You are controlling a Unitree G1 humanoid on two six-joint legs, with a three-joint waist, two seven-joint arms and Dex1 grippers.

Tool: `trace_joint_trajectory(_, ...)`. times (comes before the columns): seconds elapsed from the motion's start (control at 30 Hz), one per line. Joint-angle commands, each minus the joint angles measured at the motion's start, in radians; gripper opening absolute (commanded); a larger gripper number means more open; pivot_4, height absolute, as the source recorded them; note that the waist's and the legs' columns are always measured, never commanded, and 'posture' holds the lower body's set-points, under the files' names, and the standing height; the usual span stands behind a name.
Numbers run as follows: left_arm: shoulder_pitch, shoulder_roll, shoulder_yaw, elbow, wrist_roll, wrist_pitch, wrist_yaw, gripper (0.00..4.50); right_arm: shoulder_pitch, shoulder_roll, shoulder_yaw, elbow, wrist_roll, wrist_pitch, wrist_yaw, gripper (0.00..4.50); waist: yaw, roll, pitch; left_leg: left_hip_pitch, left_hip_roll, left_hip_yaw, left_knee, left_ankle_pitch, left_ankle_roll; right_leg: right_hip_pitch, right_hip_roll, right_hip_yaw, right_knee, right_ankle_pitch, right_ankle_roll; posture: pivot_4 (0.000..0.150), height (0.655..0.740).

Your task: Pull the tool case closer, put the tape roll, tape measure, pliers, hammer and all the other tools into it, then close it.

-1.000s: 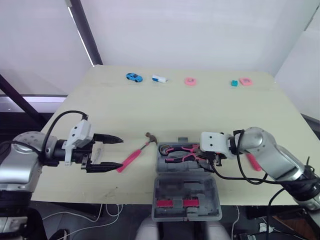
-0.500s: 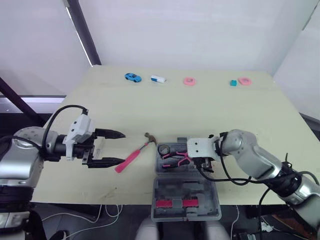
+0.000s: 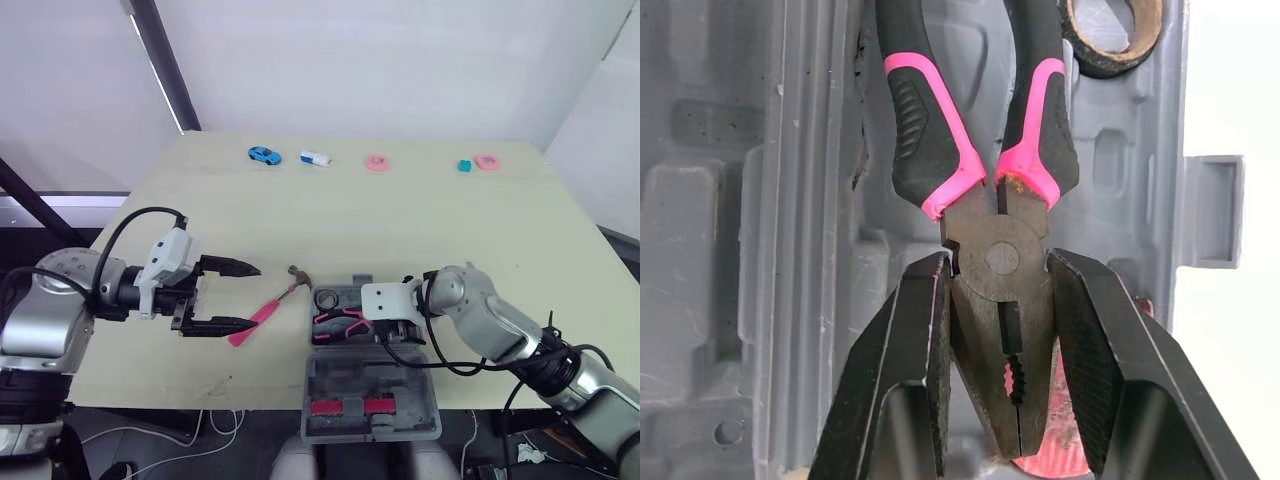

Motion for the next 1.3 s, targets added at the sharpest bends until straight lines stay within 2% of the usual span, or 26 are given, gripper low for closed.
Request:
trace_joint_trajectory(0.03, -0.012, 0.006, 0.013, -0.015, -0.013, -0.009, -0.008, 4.42, 0.001, 0.011, -0.012, -0.014, 0.001, 0.0, 0.004, 0.97, 0.0, 0.0, 0.0, 0.0, 0.0, 0.0, 0.0, 0.0, 0.0, 0.0, 0.0, 0.0, 0.0, 0.0, 0.0, 0.15, 0.7395)
trace_joint_trajectory(0.1, -0.016, 0.005, 0.011, -0.012, -0.011, -0.01, -0.008, 4.42, 0.001, 0.012, -0.016, -0.015, 0.006, 0.004, 0.008, 0.97, 0.0, 0.0, 0.0, 0.0, 0.0, 0.0, 0.0, 0.0, 0.0, 0.0, 0.0, 0.0, 0.0, 0.0, 0.0, 0.15, 0.7395)
trace_joint_trajectory(0.17, -0.019, 0.004, 0.009, -0.008, -0.01, -0.012, -0.009, 4.5, 0.003, 0.01, -0.022, -0.025, 0.016, 0.018, 0.019, 2.0, 0.0, 0.0, 0.0, 0.0, 0.0, 0.0, 0.0, 0.0, 0.0, 0.0, 0.0, 0.0, 0.0, 0.0, 0.0, 0.15, 0.7395)
trace_joint_trajectory(0.3, -0.026, 0.0, 0.002, 0.0, -0.007, -0.015, -0.009, 4.5, 0.007, -0.003, -0.036, -0.048, 0.03, 0.043, 0.036, 3.4, 0.002, 0.0, 0.0, 0.0, 0.0, 0.0, 0.0, 0.0, 0.0, 0.0, 0.0, 0.0, 0.0, 0.0, 0.0, 0.15, 0.7395)
trace_joint_trajectory(0.37, -0.029, -0.001, -0.001, 0.005, -0.005, -0.018, -0.01, 4.5, 0.012, -0.009, -0.06, -0.072, 0.061, 0.074, 0.052, 4.29, 0.004, 0.0, 0.0, -0.001, 0.0, 0.0, 0.0, 0.0, 0.0, 0.0, 0.0, 0.0, -0.001, 0.0, 0.0, 0.15, 0.7395)
trace_joint_trajectory(0.4, -0.033, -0.002, -0.003, 0.01, -0.003, -0.021, -0.01, 4.5, 0.014, -0.008, -0.077, -0.078, 0.081, 0.081, 0.055, 4.47, 0.004, 0.0, 0.0, -0.001, 0.0, 0.0, 0.0, 0.0, 0.0, 0.0, 0.0, 0.0, -0.001, 0.0, 0.0, 0.15, 0.7395)
trace_joint_trajectory(0.57, -0.036, -0.006, -0.01, 0.018, -0.001, -0.026, -0.009, 4.5, 0.049, 0.07, -0.214, -0.042, 0.189, 0.023, -0.015, 4.47, 0.003, 0.0, 0.0, -0.001, 0.0, 0.0, 0.0, 0.0, 0.0, 0.0, 0.0, 0.0, 0.0, 0.0, 0.0, 0.15, 0.7395)
trace_joint_trajectory(0.6, -0.035, -0.007, -0.01, 0.018, -0.001, -0.027, -0.009, 4.5, 0.058, 0.09, -0.243, -0.032, 0.214, 0.015, -0.028, 4.07, 0.003, 0.0, 0.0, -0.001, 0.0, 0.0, 0.0, 0.0, 0.0, 0.0, 0.0, 0.0, 0.0, 0.0, 0.0, 0.15, 0.7395)
trace_joint_trajectory(0.63, -0.035, -0.008, -0.01, 0.018, -0.001, -0.027, -0.008, 4.5, 0.066, 0.105, -0.27, -0.018, 0.24, 0.006, -0.036, 3.96, 0.003, 0.0, 0.0, 0.0, 0.0, 0.0, 0.0, 0.0, 0.0, 0.0, 0.0, 0.0, 0.0, 0.0, 0.0, 0.15, 0.7395)
trace_joint_trajectory(0.8, -0.031, -0.01, -0.008, 0.019, 0.0, -0.029, -0.006, 4.5, 0.11, 0.125, -0.32, 0.08, 0.299, -0.144, -0.044, 1.67, 0.005, 0.0, 0.0, -0.001, 0.0, 0.0, 0.0, 0.0, 0.0, 0.0, 0.0, 0.0, -0.001, 0.0, 0.0, 0.15, 0.7395)
trace_joint_trajectory(0.83, -0.031, -0.011, -0.008, 0.018, 0.0, -0.028, -0.005, 4.5, 0.119, 0.134, -0.329, 0.107, 0.309, -0.181, -0.051, 1.44, 0.005, 0.0, 0.0, -0.001, 0.0, 0.0, 0.0, 0.0, 0.0, 0.0, 0.0, 0.0, -0.001, 0.0, 0.0, 0.15, 0.7395)
trace_joint_trajectory(0.87, -0.031, -0.012, -0.008, 0.017, 0.0, -0.027, -0.004, 4.5, 0.128, 0.143, -0.336, 0.141, 0.316, -0.224, -0.058, 0.9, 0.004, 0.0, 0.0, -0.001, 0.0, 0.0, 0.0, 0.0, 0.0, 0.0, 0.0, 0.0, -0.001, 0.0, 0.0, 0.15, 0.7395)
trace_joint_trajectory(0.9, -0.033, -0.013, -0.009, 0.017, -0.001, -0.026, -0.003, 4.5, 0.137, 0.152, -0.344, 0.172, 0.322, -0.258, -0.066, 0.64, 0.003, 0.0, 0.0, -0.001, 0.0, 0.0, 0.0, 0.0, 0.0, 0.0, 0.0, 0.0, -0.001, 0.0, 0.0, 0.15, 0.7395)
trace_joint_trajectory(0.93, -0.034, -0.015, -0.01, 0.017, -0.001, -0.026, -0.002, 4.5, 0.143, 0.161, -0.35, 0.202, 0.327, -0.29, -0.072, 0.06, 0.003, 0.0, 0.0, -0.001, 0.0, 0.0, 0.0, 0.0, 0.0, 0.0, 0.0, 0.0, -0.001, 0.0, 0.0, 0.15, 0.7395)
trace_joint_trajectory(1.3, -0.033, -0.031, -0.016, 0.014, 0.001, -0.029, 0.007, 4.5, 0.18, 0.197, -0.329, 0.415, 0.323, -0.436, -0.068, 0.06, 0.002, 0.0, 0.0, -0.001, 0.0, 0.0, 0.0, 0.0, 0.0, 0.0, 0.0, 0.0, -0.001, 0.0, 0.0, 0.15, 0.7395)
